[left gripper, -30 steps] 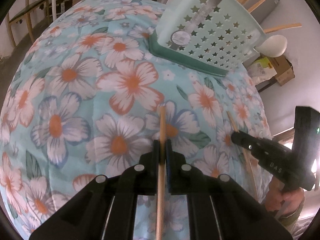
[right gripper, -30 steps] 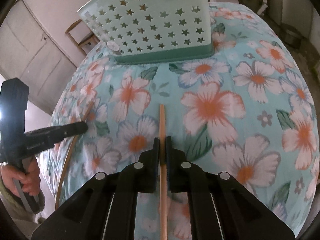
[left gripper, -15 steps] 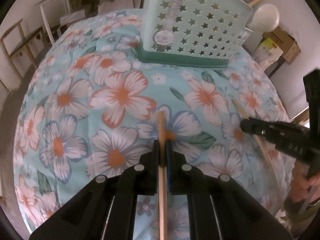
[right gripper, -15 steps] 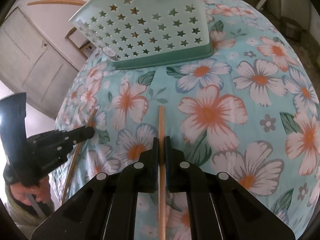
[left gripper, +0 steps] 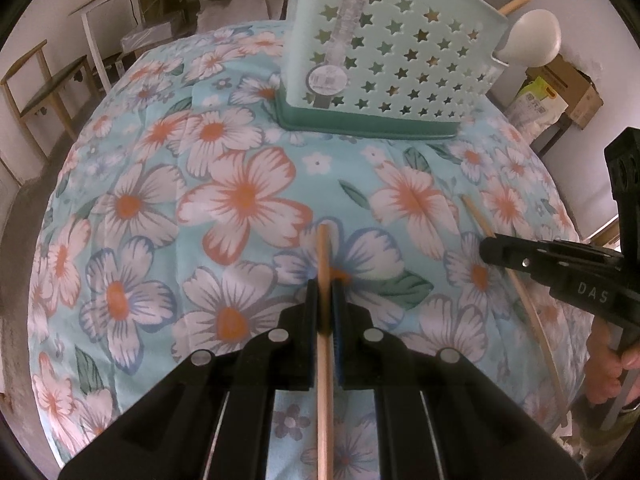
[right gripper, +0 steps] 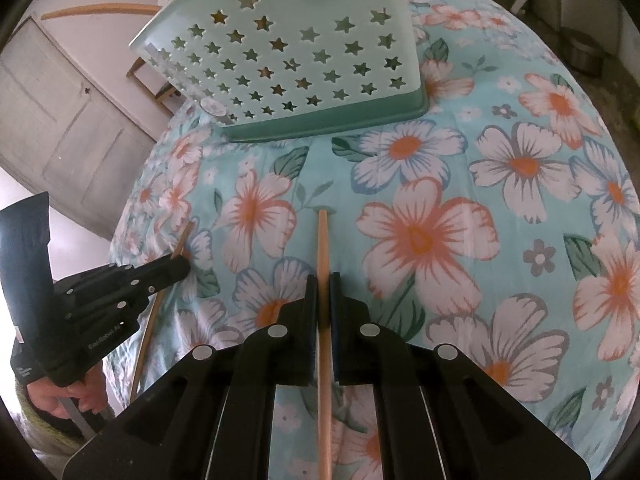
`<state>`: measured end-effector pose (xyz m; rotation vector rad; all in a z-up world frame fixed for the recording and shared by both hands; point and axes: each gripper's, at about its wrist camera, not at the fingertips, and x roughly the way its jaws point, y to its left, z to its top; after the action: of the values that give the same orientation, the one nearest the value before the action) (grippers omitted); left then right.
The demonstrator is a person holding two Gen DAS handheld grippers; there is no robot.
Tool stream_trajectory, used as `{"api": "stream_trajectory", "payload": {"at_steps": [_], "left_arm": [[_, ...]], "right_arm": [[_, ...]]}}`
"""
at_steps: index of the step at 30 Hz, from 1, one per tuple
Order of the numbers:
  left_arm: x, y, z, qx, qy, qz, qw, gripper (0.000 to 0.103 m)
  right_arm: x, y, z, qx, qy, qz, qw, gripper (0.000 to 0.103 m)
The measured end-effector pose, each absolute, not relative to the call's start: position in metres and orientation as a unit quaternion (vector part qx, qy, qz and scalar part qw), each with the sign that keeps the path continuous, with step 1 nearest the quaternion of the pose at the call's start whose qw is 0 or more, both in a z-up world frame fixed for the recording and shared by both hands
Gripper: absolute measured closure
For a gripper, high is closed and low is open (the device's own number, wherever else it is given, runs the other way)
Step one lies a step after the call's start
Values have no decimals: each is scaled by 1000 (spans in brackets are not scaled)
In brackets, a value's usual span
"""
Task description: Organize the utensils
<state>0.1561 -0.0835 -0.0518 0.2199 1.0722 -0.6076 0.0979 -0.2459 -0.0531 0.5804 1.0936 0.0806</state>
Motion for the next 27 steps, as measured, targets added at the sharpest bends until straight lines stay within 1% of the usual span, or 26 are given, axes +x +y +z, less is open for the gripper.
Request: {"api": "stream_trajectory", "payload": {"at_steps": [16, 27], "left_arm": [[160, -79, -51, 85, 510, -290, 805, 97], [169, -88, -49, 91, 521, -290, 798, 97]], "right_arm": [[110, -227, -53, 247, 521, 30, 817, 99], [117, -226, -55, 231, 525, 34, 819, 99]]}}
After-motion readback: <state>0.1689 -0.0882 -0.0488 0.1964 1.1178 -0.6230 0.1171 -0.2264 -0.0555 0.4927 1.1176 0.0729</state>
